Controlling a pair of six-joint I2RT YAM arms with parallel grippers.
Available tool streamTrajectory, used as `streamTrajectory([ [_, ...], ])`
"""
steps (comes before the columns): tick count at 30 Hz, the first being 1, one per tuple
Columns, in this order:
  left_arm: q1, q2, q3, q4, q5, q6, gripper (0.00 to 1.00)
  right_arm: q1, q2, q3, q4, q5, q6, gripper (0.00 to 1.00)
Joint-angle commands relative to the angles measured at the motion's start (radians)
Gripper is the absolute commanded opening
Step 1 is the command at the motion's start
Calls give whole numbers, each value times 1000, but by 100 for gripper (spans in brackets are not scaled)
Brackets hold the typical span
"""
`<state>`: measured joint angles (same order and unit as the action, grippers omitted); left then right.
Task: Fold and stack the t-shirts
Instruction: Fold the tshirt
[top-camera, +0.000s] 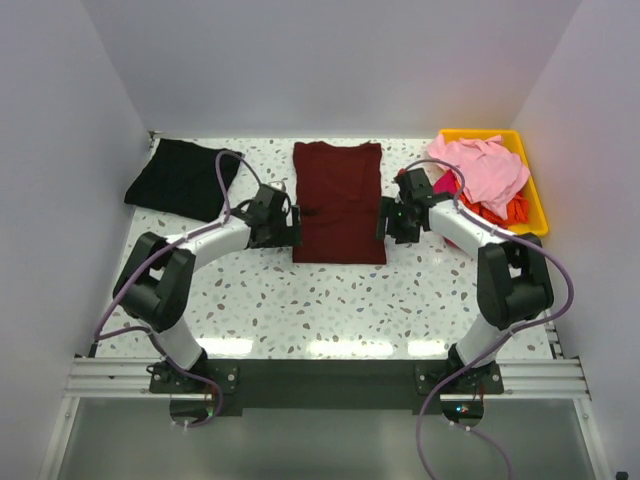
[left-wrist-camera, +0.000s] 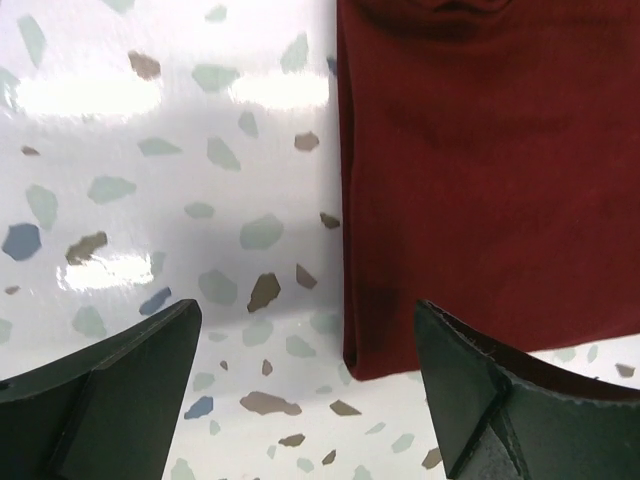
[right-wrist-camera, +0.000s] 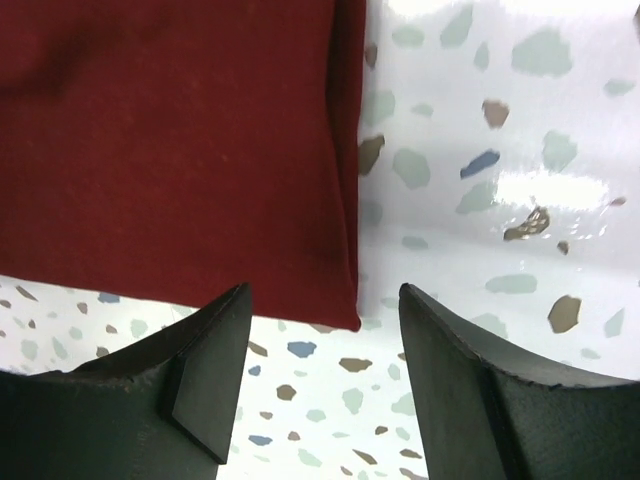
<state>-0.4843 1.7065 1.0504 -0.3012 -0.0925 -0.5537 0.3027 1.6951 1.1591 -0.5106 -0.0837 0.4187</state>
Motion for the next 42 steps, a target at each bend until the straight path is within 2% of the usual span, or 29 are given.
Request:
streamTrajectory([
  [1, -22, -47, -36, 86, 20, -29, 91, 3, -63, -50, 73, -53, 28, 63],
  [10, -74, -13, -50, 88, -6, -49, 85, 4, -46, -148, 139, -68, 52, 57],
  [25, -86, 22, -55, 63, -49, -64, 77, 15, -9, -210, 172, -82, 65, 50],
  [28, -86, 19, -69, 63, -59, -68, 77, 21, -12, -216, 172, -80, 65, 47],
  [33, -86, 12, -85, 73, -64, -83, 77, 30, -12, -223, 172, -77, 63, 36],
  [39, -86, 19, -84, 53, -87, -101, 76, 32, -12, -231, 172, -71, 58, 32],
  [42, -86, 5, -92, 39, -95, -106, 72, 32, -12, -233, 167, -67, 55, 32],
])
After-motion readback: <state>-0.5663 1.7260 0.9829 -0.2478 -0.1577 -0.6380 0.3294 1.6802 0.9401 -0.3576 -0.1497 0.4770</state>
